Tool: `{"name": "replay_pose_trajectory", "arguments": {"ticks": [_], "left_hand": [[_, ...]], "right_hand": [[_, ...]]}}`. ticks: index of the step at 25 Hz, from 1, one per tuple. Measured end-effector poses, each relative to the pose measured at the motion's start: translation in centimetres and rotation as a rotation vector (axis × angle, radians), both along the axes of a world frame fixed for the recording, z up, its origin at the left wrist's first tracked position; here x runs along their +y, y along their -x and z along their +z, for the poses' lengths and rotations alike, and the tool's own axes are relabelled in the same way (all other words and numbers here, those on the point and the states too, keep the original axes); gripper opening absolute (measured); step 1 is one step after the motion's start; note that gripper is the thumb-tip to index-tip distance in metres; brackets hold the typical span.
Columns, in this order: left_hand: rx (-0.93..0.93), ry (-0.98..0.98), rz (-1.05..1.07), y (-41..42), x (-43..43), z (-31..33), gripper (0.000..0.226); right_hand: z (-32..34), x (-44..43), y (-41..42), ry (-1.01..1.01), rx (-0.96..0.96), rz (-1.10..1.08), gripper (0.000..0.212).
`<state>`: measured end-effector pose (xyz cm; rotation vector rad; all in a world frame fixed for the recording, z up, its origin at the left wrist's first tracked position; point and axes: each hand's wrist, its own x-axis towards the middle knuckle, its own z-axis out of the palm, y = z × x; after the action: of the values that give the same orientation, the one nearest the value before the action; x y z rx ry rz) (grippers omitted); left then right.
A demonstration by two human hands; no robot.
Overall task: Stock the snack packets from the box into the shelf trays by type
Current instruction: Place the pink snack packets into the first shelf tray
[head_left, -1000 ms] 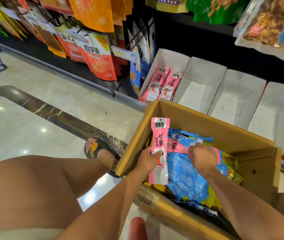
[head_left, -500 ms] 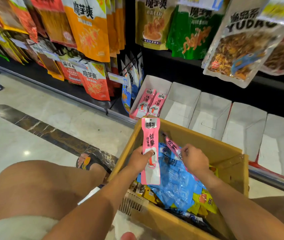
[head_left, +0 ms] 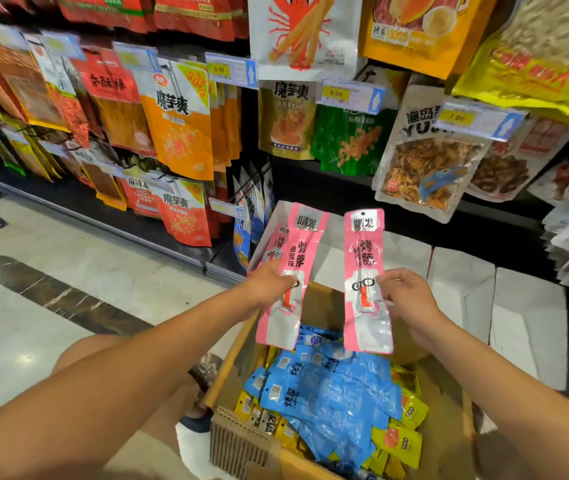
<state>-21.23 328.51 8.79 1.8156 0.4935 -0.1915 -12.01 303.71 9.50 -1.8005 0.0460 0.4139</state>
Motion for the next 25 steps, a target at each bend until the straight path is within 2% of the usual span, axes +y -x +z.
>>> {"name": "replay_pose_trajectory", "arguments": {"ticks": [4, 7, 11, 15, 18, 25], "left_hand": [[0.004, 0.122, -0.029, -1.4, -1.0, 0.5, 0.031], [0.042, 0.195, -0.045, -2.9, -2.3, -1.3, 0.056], [-0.02, 0.2, -0.098, -5.1, -2.8, -3.3, 0.038], [-0.018, 0.223, -0.049, -6.3, -1.2, -4.0, 0.036], [-0.014, 0.237, -0.036, -6.7, 0.0, -3.6, 0.032], [-0.036, 0.219, 0.043, -8.4, 1.6, -3.3, 0.031]], "right_hand": [[0.3, 0.8, 0.1, -0.228, 0.015, -0.018, 0.005], [-1.6, 2.5, 0.5, -0.253, 0.06, -0.014, 0.003], [-3.4, 4.2, 0.4, -0.285, 0.119, -0.011, 0.004], [-4.4, 4.3, -0.6, -0.202, 0.217, 0.082, 0.011], [-5.0, 4.9, -1.2, -0.095, 0.223, 0.124, 0.012], [-4.7, 7.0, -3.0, -0.156, 0.307, 0.123, 0.024]]}}
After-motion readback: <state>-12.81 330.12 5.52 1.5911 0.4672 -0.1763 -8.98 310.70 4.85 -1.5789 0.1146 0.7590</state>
